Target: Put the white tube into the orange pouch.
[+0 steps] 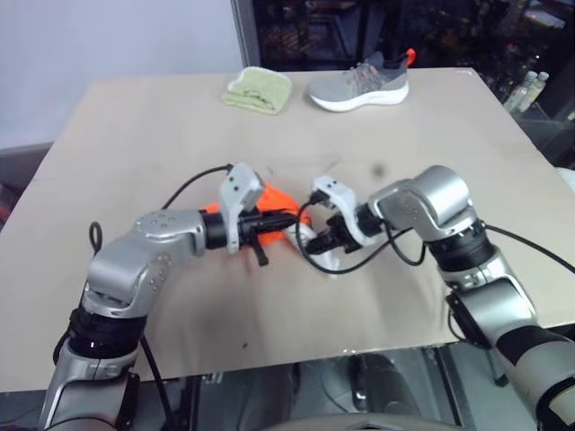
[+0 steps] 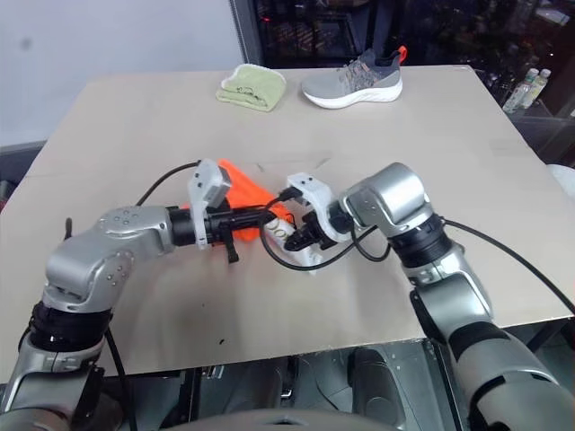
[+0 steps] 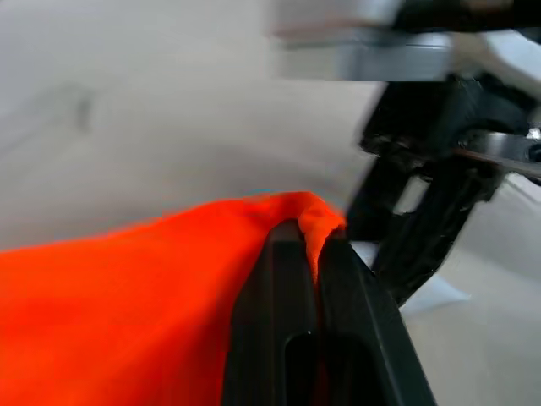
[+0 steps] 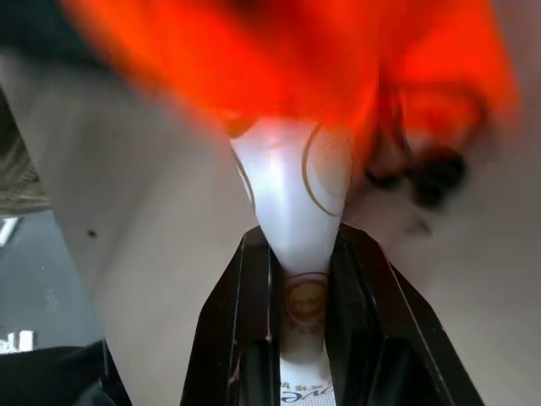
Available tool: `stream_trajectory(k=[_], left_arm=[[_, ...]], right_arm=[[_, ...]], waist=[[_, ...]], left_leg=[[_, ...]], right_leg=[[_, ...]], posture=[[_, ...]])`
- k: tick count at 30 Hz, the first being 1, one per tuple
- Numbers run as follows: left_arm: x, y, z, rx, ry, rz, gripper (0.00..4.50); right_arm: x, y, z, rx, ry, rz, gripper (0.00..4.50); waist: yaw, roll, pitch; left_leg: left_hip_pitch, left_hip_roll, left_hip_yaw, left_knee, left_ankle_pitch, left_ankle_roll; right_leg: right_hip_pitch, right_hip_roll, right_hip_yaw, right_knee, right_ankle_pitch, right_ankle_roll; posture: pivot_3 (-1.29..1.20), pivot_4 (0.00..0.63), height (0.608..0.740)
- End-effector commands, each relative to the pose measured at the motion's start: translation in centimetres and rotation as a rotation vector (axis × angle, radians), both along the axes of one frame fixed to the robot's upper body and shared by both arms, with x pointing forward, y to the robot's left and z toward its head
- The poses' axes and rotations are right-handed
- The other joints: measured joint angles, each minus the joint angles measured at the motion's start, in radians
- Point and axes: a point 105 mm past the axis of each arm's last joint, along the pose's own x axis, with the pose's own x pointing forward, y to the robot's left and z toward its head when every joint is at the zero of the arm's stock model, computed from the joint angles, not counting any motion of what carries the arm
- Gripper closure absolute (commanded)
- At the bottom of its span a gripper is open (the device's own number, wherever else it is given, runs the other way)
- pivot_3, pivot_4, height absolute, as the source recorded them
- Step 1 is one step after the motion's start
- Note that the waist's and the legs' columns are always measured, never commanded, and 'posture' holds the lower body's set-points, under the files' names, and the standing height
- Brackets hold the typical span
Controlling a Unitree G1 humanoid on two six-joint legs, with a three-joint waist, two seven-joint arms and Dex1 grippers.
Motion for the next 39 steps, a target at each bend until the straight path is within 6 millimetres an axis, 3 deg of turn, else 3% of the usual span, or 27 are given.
stream_trajectory(k=[1, 9, 15, 18, 20, 27, 30, 33, 36, 39], left_arm=[[-0.8, -0.6, 0.8, 0.002, -0.065, -0.029, 4.50], [-0.9, -0.8, 0.7, -0.005, -0.078, -0.018, 4.50], [-0.7, 0.0, -0.1, 0.042, -0.073, 0.008, 4.50], [0.0, 0.4, 0.1, 0.017, -0.039, 0.041, 4.50], [1.0, 0.9, 0.5, -0.046, 0.017, 0.093, 4.50], [4.0, 2.1, 1.8, -0.198, 0.143, 0.183, 4.50], [5.1, 2.8, 2.1, -0.245, 0.187, 0.215, 4.50], [6.0, 3.2, 2.5, -0.264, 0.203, 0.228, 4.50], [6.4, 3.0, 3.3, -0.309, 0.225, 0.218, 4.50], [6.7, 3.2, 3.9, -0.337, 0.237, 0.225, 4.50]], right_arm=[[1.2, 0.1, 1.1, 0.018, -0.045, -0.034, 3.85], [2.4, 2.0, 1.5, 0.080, -0.129, -0.050, 3.85], [3.1, 2.9, 2.5, 0.258, 0.055, -0.137, 3.85], [3.4, 2.6, 2.8, 0.295, 0.069, -0.166, 2.98], [3.0, 2.0, 3.7, 0.322, 0.036, -0.159, 2.00], [1.2, -0.3, 5.9, 0.416, -0.107, -0.158, 2.00], [0.4, -1.1, 6.1, 0.358, -0.253, -0.136, 2.00], [-0.5, -0.7, 6.2, 0.342, -0.336, -0.093, 2.00], [0.8, -0.7, 6.2, 0.316, -0.424, -0.156, 2.00], [2.0, -2.0, 7.6, 0.345, -0.507, -0.235, 2.00]], waist=[[0.005, 0.000, 0.000], [-0.001, 0.000, 0.000], [-0.003, 0.000, 0.000], [0.002, 0.001, 0.000], [0.007, 0.001, 0.001], [0.001, 0.001, 0.001], [-0.007, 0.001, 0.001], [-0.028, 0.001, 0.001], [-0.024, 0.001, 0.001], [-0.017, 0.001, 0.001]], left_leg=[[0.000, 0.000, 0.000, 0.000, 0.000, 0.000], [0.000, 0.000, 0.000, 0.000, 0.000, 0.000], [0.001, 0.000, 0.000, 0.000, 0.000, 0.000], [0.000, 0.000, 0.000, 0.000, 0.000, 0.000], [-0.001, 0.000, 0.000, 0.000, 0.000, 0.000], [-0.001, 0.000, -0.001, 0.000, 0.000, 0.000], [0.000, 0.000, 0.000, 0.000, 0.000, 0.000], [0.001, 0.001, -0.001, 0.000, 0.000, 0.000], [0.001, 0.002, -0.001, 0.000, 0.000, 0.000], [0.000, 0.000, -0.001, 0.001, 0.000, 0.000]], right_leg=[[0.000, 0.000, 0.000, 0.000, 0.000, 0.000], [0.000, 0.001, 0.000, 0.000, 0.000, 0.000], [0.000, 0.001, 0.000, 0.001, 0.000, 0.000], [0.000, 0.001, -0.001, 0.000, 0.000, 0.000], [0.000, 0.001, -0.001, 0.000, 0.000, 0.000], [0.000, 0.001, -0.002, 0.001, 0.000, 0.000], [0.000, 0.001, 0.000, 0.001, 0.000, 0.000], [0.000, 0.003, 0.000, 0.002, 0.000, 0.000], [0.000, 0.003, -0.001, 0.002, 0.000, 0.000], [0.000, 0.001, 0.000, 0.001, 0.000, 0.000]], posture=[[0.00, 0.150, 0.740], [0.00, 0.150, 0.740], [0.00, 0.150, 0.740], [0.00, 0.150, 0.740], [0.00, 0.150, 0.740], [0.00, 0.150, 0.740], [0.00, 0.150, 0.740], [0.00, 0.150, 0.740], [0.00, 0.150, 0.740], [0.00, 0.150, 0.740]])
